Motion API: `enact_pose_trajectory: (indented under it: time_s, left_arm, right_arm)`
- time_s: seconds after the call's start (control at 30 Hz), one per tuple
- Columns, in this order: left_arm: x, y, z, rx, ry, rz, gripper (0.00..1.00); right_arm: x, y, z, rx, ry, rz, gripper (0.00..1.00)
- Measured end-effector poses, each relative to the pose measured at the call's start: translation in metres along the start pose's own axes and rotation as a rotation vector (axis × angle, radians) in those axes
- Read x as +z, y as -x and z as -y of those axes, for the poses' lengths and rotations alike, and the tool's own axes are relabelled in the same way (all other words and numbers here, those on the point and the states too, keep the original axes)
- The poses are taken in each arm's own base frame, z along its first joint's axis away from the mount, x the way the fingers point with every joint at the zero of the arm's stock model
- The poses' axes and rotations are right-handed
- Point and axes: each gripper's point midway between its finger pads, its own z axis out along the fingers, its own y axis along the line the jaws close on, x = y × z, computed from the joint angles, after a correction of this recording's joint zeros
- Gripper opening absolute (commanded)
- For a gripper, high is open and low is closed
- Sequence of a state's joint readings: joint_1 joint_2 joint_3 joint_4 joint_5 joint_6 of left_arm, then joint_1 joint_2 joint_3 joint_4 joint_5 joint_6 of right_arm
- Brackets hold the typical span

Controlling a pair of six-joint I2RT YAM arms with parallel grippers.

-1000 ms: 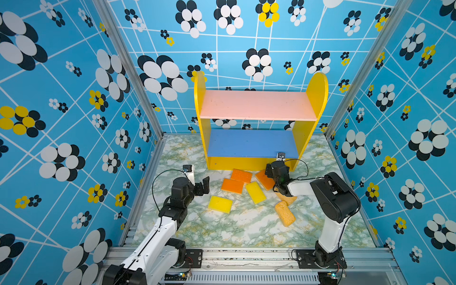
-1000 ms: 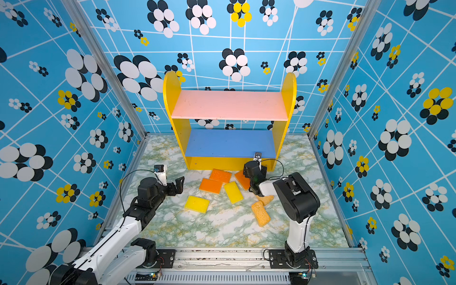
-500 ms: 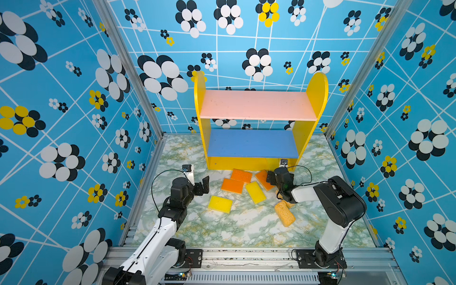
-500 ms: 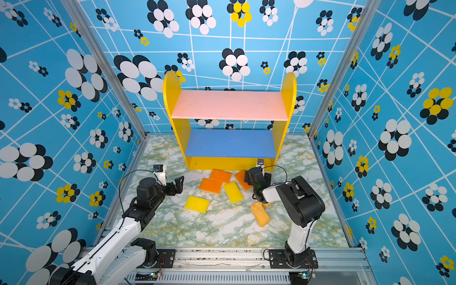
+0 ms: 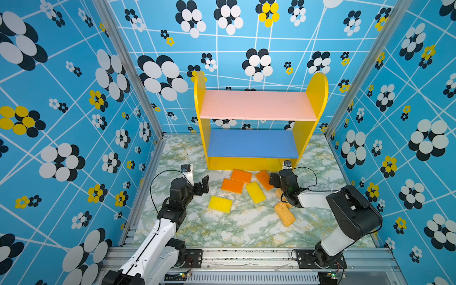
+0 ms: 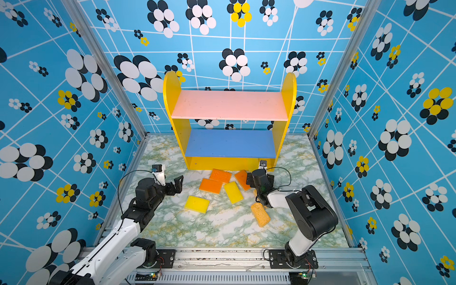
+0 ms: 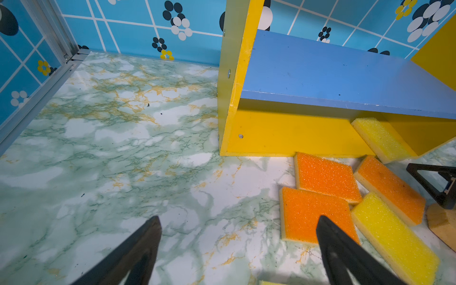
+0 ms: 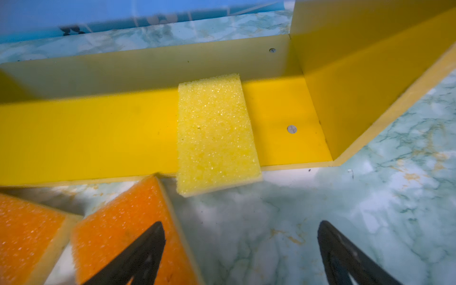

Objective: Arrange cleaning sponges on a shelf
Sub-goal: Place the cleaning sponge at the shelf, then pick up the cleaning sponge at the center of the table.

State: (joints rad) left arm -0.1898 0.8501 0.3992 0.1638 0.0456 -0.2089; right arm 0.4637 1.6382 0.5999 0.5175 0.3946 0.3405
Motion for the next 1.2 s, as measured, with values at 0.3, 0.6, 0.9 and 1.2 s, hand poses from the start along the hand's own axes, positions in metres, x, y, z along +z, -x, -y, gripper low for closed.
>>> enact_pose_trajectory:
  time_s: [0.3,0.6,0.9,1.2]
  left_arm:
    - [0.000,0.001,0.000,-0.001,-0.002,0.002,0.99]
    - [0.000,-0.001,0.002,-0.010,-0.015,-0.005,0.99]
    - [0.001,-0.003,0.006,-0.039,-0.035,-0.014,0.99]
    - [0.001,-0.003,0.009,-0.061,-0.051,-0.019,0.99]
  right_arm:
    - [-0.033,0.010,-0.044,-0.090,0.185,-0.005,0.99]
    - [-0.081,0.001,-0.090,-0.153,0.346,0.016,0.99]
    - [-0.090,-0.068,-0.092,-0.179,0.362,-0.127,0.99]
    - [-0.096,-0.089,-0.097,-0.209,0.366,-0.156,0.99]
